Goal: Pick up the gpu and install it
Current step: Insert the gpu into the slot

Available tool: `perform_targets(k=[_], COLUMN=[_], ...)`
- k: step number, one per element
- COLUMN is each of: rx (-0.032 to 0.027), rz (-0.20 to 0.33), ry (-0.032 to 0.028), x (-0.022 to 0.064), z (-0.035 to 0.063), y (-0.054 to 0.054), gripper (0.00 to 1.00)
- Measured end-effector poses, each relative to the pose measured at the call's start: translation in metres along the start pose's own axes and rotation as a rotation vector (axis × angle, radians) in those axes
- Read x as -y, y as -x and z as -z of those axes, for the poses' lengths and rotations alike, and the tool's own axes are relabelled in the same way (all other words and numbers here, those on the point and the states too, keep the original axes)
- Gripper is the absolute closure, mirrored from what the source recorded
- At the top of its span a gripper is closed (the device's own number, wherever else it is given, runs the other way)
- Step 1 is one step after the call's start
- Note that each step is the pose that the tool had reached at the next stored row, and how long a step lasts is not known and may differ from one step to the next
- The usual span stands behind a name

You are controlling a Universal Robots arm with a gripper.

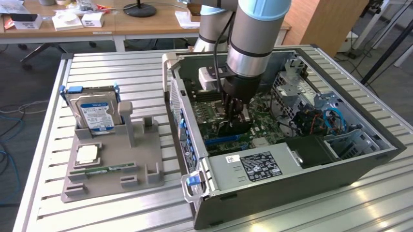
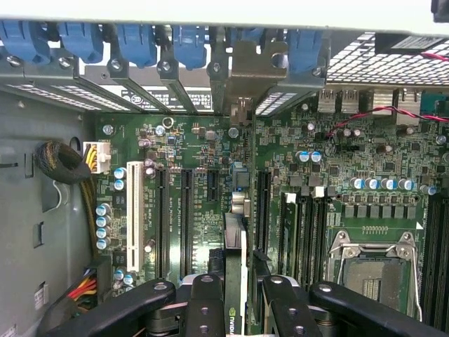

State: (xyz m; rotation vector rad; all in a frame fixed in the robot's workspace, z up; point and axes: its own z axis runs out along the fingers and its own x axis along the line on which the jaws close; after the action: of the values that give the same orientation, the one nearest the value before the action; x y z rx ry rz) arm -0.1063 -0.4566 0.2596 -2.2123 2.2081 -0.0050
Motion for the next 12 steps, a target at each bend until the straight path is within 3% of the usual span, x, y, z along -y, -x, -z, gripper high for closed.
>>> perform_targets(k=[12], rx=[-0.0002], rz=[0.000], ry=[0.0001], x=[-0.0001], z=[-0.0057], y=[-0.0001], gripper=[0.74])
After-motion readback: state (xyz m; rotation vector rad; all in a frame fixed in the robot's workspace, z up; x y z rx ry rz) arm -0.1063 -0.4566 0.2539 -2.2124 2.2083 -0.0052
